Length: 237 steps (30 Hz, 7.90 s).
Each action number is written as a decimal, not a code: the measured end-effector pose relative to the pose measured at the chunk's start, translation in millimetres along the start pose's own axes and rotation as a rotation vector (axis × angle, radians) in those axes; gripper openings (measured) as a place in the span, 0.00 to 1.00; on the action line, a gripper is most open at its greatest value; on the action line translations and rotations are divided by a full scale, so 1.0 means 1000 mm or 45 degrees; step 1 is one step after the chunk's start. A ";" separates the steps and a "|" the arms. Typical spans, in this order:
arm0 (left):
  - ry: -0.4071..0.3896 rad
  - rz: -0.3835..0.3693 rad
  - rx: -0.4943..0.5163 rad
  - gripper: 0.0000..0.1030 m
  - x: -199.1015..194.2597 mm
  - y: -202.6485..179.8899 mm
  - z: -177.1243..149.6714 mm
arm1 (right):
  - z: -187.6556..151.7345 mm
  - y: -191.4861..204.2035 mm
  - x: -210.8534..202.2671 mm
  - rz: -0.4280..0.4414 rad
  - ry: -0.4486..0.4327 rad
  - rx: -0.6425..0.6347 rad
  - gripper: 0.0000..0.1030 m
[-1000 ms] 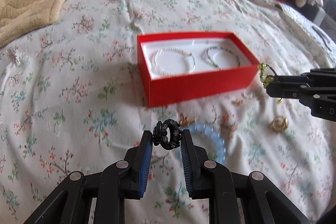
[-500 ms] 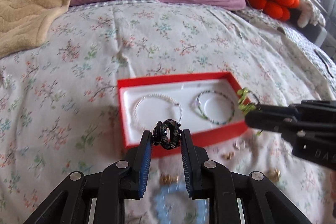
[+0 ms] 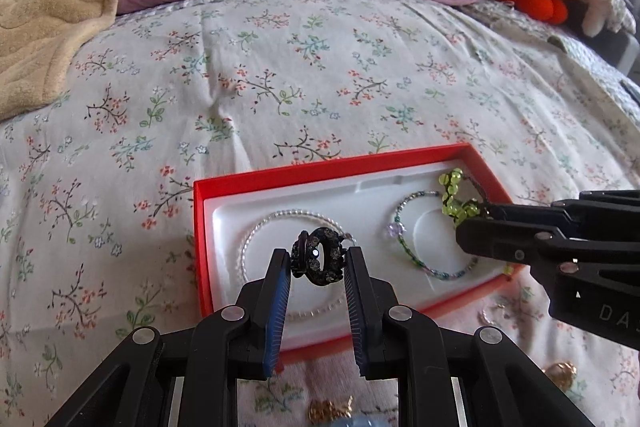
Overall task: Organize jewelry
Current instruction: 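Carry the hair clip and green earrings over the red box and open both tools, then move both tools back over the light-blue bracelet and green-stone ring, then grasp the light-blue beaded bracelet with the left tool while the right tool grasps the green-stone gold ring, then lift the light-blue bracelet and green-stone ring and carry them toward the red box, then lower the bracelet and ring into the red box and open both tools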
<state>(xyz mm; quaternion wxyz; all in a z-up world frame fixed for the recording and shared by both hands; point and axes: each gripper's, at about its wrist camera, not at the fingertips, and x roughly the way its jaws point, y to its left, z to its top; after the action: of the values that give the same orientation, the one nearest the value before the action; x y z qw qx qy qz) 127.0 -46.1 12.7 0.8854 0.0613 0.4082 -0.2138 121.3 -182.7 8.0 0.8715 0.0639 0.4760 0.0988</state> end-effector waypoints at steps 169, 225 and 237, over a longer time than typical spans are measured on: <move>0.417 0.170 -0.085 0.19 -0.013 -0.004 -0.097 | -0.104 0.022 -0.019 -0.260 0.437 -0.040 0.18; 0.064 -0.044 -0.239 0.08 -0.024 0.021 0.005 | -0.005 0.013 -0.013 -0.081 0.140 0.080 0.18; 0.151 -0.026 -0.253 0.09 0.007 0.021 0.005 | 0.001 0.002 0.007 -0.083 0.165 0.078 0.19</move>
<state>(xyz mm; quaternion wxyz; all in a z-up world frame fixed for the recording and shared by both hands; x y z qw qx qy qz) 143.3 -31.0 9.3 0.8591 -0.0184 0.4797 -0.1774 125.8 -179.1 3.6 0.8393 0.0685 0.5360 0.0595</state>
